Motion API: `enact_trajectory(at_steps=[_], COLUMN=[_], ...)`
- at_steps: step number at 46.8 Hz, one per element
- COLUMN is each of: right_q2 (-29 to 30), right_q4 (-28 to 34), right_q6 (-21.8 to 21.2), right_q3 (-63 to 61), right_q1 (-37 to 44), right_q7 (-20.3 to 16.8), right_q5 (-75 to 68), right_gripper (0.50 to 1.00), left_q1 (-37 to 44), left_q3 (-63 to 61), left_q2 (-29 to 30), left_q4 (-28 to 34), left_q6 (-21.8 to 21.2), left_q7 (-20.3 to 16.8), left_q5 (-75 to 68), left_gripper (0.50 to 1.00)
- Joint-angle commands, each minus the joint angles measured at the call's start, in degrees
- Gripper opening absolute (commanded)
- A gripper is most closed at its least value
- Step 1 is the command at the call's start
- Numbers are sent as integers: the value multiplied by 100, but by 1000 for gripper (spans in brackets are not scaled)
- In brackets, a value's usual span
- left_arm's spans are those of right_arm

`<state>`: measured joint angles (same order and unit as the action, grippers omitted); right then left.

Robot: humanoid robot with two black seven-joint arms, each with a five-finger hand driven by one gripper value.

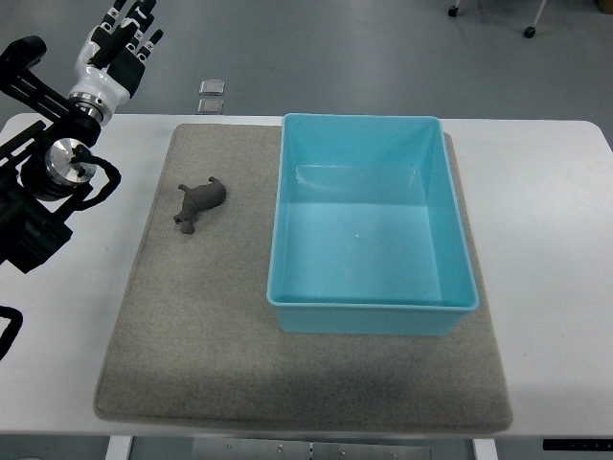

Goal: Place brown hippo in blue box with left hand

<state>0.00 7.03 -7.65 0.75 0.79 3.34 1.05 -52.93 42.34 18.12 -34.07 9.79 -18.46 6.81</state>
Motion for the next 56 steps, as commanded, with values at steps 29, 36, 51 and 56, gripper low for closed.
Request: enact_trajectory(at_steps=[29,36,51,56], right_q2=[0,0,0,0], right_q4=[0,0,0,0], right_q6=[0,0,0,0], right_q3=[4,-4,-4,-4], right_q1=[0,0,0,0], right_q7=[0,0,0,0], right_q5=[0,0,0,0], right_gripper=[936,936,936,936], left_q1=[20,11,-121,-165], left_q3=[55,-7,-534,-692], left_q2=[52,60,253,368], left_q4=[76,270,270,226], left_q6=[155,84,58,-47], left_q7=[1,10,27,36], left_q5=[-2201,-2307,-2438,-2719], left_gripper=[996,996,994,994])
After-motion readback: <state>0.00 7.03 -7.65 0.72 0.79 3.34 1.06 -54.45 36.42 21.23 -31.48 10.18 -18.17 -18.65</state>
